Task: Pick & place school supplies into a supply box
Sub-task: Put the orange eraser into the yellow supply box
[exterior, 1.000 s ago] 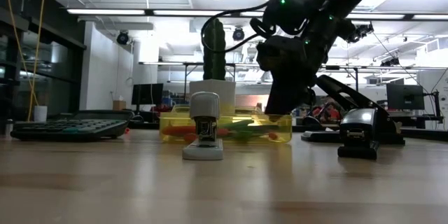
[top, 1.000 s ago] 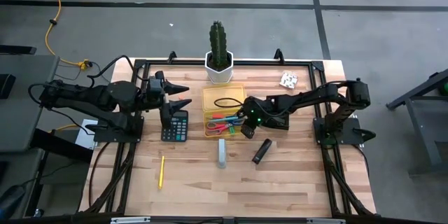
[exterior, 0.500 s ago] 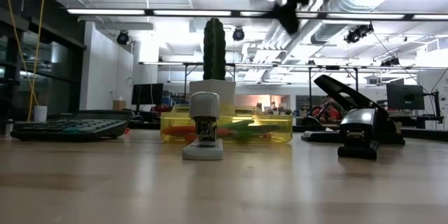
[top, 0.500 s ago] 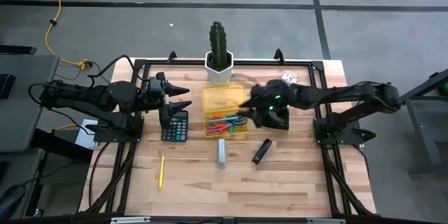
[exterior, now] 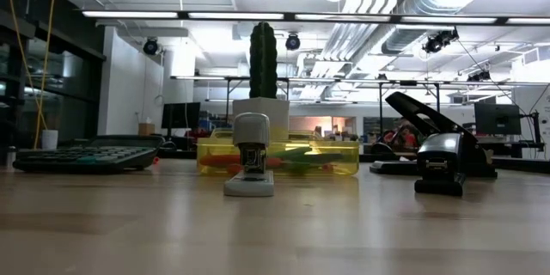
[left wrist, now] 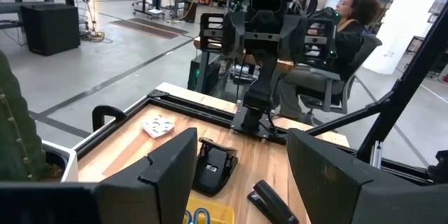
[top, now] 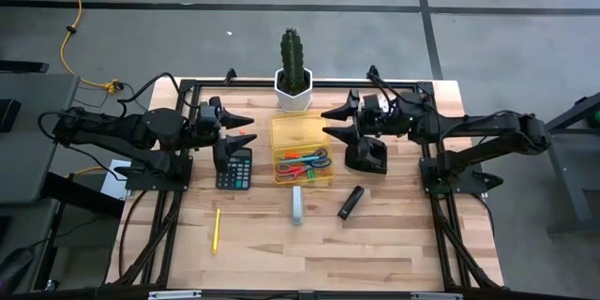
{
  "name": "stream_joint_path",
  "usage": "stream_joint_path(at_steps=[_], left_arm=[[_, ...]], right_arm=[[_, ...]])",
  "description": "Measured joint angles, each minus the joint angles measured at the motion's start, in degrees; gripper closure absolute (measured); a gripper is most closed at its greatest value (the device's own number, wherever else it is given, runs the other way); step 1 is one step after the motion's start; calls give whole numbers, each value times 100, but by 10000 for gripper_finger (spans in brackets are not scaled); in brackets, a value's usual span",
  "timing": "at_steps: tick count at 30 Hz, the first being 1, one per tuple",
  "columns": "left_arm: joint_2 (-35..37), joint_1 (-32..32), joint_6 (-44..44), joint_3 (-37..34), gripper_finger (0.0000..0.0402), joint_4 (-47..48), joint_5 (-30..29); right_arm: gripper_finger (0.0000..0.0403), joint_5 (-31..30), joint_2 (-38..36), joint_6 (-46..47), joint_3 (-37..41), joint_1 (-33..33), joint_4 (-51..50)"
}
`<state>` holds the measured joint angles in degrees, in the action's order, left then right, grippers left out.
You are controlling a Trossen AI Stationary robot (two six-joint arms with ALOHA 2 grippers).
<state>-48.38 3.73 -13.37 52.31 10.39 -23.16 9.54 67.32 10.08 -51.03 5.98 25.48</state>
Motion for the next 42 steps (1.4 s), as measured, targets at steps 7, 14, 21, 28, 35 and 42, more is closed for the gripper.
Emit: stream_joint_path(at_steps=[7, 14, 21, 28, 35, 42], left_arm=[[0, 0, 1, 0, 193, 8, -155], [-246, -240, -433, 169, 193, 288, -1420], [-906, -1731, -2061, 546, 193, 2258, -1543], [-1847, -2567, -4709, -6, 193, 3530, -799], [-2765, -3054, -6393, -406, 193, 3487, -78], [-3624, -3384, -6609, -396, 193, 3186, 238]], right_arm=[[213, 1, 17, -383, 0, 0, 2], [213, 2, 17, -218, 0, 0, 3], [213, 4, 17, -57, 0, 0, -138], [213, 7, 18, 168, 0, -2, -279], [213, 7, 19, 152, 0, 0, -298], [213, 4, 19, 147, 1, 0, -344]])
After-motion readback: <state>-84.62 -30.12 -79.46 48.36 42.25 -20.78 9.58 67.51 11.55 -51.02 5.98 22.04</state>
